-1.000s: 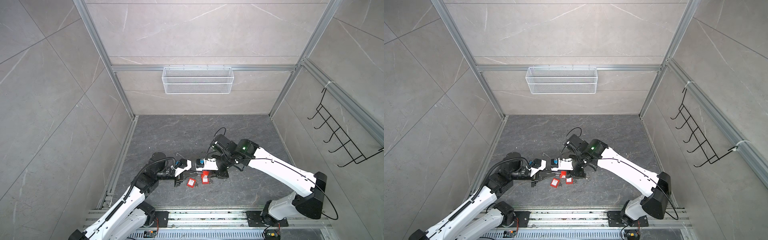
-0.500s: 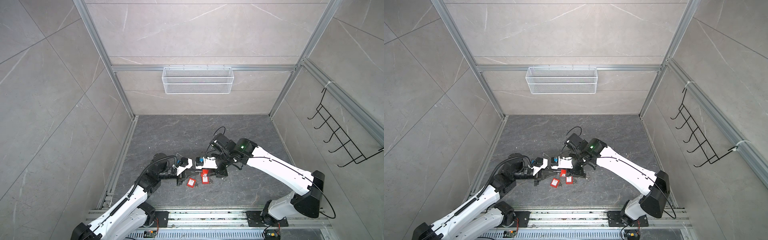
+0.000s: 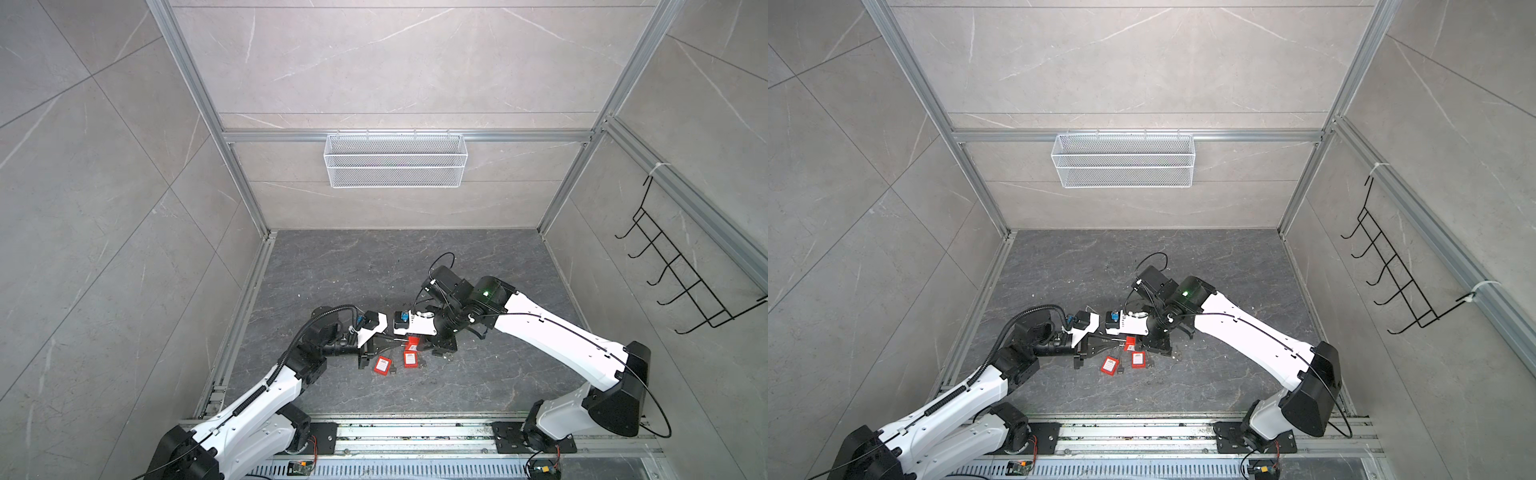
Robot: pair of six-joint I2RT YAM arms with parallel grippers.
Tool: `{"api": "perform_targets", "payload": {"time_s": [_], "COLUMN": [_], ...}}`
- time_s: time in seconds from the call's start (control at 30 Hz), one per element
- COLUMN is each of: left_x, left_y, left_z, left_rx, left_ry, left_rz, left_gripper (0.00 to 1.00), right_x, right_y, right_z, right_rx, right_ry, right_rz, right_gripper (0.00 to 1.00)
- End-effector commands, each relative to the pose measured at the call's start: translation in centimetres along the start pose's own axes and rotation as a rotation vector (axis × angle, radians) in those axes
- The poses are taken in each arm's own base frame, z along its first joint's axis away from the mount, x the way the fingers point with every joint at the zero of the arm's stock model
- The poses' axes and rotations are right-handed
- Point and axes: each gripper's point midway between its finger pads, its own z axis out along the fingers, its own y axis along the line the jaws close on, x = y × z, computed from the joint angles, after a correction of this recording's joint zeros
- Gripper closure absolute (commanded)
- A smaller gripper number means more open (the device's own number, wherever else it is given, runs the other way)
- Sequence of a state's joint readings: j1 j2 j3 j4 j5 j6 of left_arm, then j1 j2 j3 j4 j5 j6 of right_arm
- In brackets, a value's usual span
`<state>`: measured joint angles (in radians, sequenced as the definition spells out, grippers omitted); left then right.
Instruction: Lock with the key
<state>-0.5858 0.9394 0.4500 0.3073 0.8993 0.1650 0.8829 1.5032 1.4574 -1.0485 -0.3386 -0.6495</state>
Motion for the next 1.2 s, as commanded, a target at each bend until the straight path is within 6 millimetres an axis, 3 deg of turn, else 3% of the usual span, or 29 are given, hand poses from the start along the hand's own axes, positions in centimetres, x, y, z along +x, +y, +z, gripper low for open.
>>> {"api": "perform_targets", "payload": {"time_s": [0.0, 0.37, 0.6, 0.73, 0.8, 0.9, 1.0, 1.17], "left_x": [-1.1, -0.9, -2.5, -3.5, -3.7, -3.9, -4.2, -4.6], "left_y": [-1.3, -1.7, -1.2, -0.8, -0.5, -0.2, 0.0, -0.1], "left_z": [1.1, 1.9, 0.8, -0.2, -0.6, -1.0, -1.3, -1.5], "left_rx": [0.074, 0.107, 0.047, 0.033, 0.024, 0.016, 0.008, 0.017], "left_ry": [-0.029, -0.024, -0.017, -0.036, -0.044, -0.048, -0.056, -0.077], "left_rz": [-0.018, -0.029, 0.037, 0.044, 0.046, 0.046, 0.049, 0.052], "left_gripper": [1.00, 1.00, 1.00, 1.00, 1.00, 1.00, 1.00, 1.00], "right_x": [-9.4, -10.7, -7.0, -4.1, -2.8, -1.7, -1.2, -1.1], "right_y": [-1.1, -0.7, -0.4, -0.3, -0.4, 0.1, 0.3, 1.2], "right_z": [-2.5, -3.2, -2.0, -1.9, -1.6, -1.4, -1.9, -4.6], "right_rx": [0.093, 0.113, 0.108, 0.145, 0.165, 0.155, 0.160, 0.164], "right_ry": [-0.378, -0.467, -0.308, -0.224, -0.192, -0.166, -0.154, -0.183], "right_rz": [-0.185, -0.233, -0.187, -0.145, -0.118, -0.092, -0.075, -0.064], "right_gripper": [0.89, 0.89, 0.83, 0.72, 0.62, 0.54, 0.50, 0.45]}}
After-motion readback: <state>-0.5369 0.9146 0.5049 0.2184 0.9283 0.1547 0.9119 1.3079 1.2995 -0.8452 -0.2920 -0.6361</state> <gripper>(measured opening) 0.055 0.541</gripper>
